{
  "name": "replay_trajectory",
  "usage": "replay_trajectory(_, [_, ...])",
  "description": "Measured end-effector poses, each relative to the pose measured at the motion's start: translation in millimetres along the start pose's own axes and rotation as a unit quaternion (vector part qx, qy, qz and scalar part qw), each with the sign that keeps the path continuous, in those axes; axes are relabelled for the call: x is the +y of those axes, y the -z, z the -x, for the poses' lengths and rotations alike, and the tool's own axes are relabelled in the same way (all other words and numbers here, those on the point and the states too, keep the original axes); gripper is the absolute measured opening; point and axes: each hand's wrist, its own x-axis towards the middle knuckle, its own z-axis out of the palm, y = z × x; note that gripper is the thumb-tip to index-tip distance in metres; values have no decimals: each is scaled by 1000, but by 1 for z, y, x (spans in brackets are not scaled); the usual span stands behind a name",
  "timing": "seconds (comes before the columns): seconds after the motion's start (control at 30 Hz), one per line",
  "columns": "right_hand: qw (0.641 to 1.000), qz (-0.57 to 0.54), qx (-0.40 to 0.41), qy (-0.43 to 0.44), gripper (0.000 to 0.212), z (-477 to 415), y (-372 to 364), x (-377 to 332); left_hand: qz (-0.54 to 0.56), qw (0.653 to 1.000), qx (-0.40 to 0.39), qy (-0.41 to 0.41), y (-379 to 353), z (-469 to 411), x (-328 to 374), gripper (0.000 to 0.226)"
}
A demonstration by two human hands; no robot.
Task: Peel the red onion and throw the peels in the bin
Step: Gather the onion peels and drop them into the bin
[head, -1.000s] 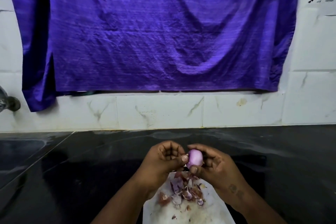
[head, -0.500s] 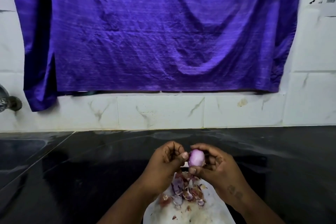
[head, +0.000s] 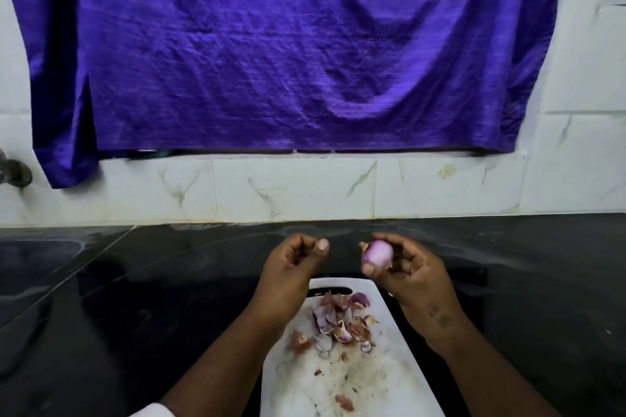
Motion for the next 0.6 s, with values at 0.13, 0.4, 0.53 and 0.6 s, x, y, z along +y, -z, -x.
replay_trajectory(0.13, [1000, 4, 1, -31, 40, 1, 0, 4, -226, 965, -113, 68, 9, -1, -20, 53])
replay_trajectory(0.4, [993, -35, -44, -108, 28, -4, -11, 21, -288, 919, -241, 122, -7, 1, -25, 73])
replay_trajectory(0.53, [987, -44, -55, -142, 33, -4, -20, 30, -178, 949, -209, 155, -15, 9, -20, 66])
replay_trajectory(0.6, [985, -48, -54, -153, 34, -1, -23, 30, -138, 952, -225, 156, -17, 14, -18, 72])
